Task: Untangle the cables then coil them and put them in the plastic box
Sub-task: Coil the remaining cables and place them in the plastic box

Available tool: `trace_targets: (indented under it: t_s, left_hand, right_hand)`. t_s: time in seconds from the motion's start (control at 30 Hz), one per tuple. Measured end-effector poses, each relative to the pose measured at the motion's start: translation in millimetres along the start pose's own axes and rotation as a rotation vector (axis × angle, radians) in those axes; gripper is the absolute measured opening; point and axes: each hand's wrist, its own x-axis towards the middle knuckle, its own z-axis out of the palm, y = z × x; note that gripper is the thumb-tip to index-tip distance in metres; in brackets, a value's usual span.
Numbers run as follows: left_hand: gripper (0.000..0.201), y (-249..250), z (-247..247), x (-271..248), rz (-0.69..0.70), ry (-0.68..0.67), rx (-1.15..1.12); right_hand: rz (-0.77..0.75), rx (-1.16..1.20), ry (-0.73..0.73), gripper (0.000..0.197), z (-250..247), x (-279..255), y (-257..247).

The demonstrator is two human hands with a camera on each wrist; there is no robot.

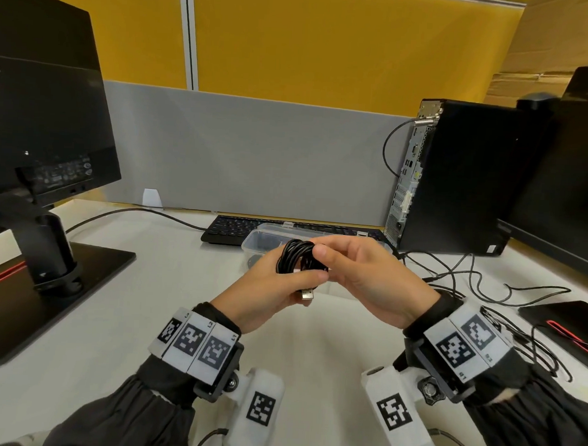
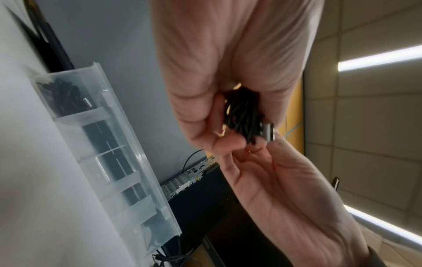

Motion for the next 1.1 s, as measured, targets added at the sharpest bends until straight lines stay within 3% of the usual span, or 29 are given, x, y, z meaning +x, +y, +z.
trace_targets:
  t_s: [0.2,0.4,0.57,0.8,0.9,1.0,1.1]
  left_hand:
    - [0.018,0,-8,-1,-0.147,-0.171,-0.033]
    - [0.014,-5,-15,8,-0.169,-0.110,-0.156]
    - [0.009,-14,-24,19,-0.207,-0.035,-0.162]
    - [0.006,-26,-25,35,-0.193,0.131,-0.121]
    - [0.018,-27,-37,43,-0.072,0.319,-0.093]
    - [0.033,-31,-59,45,0.024,0.586,-0.042]
    - [0.039,-39,-74,47,-0.054,0.628,-0.008]
  right_hand:
    - [0.008,-0.331,-0.033,0.020,0,4,-3]
    - [-0.169,-0.552,0.006,0.023,2,22,3]
    - [-0.143,-0.732,-0.034,0.022,-3,50,12]
    - [-0.065,-0.759,-0.138,0.022,-12,80,16]
    - [-0.062,-0.755,0.014,0.024,-21,107,17]
    - [0.034,-0.915,0.180,0.026,-33,130,13]
    - [0.212,-1.133,0.111,0.030,-33,148,23]
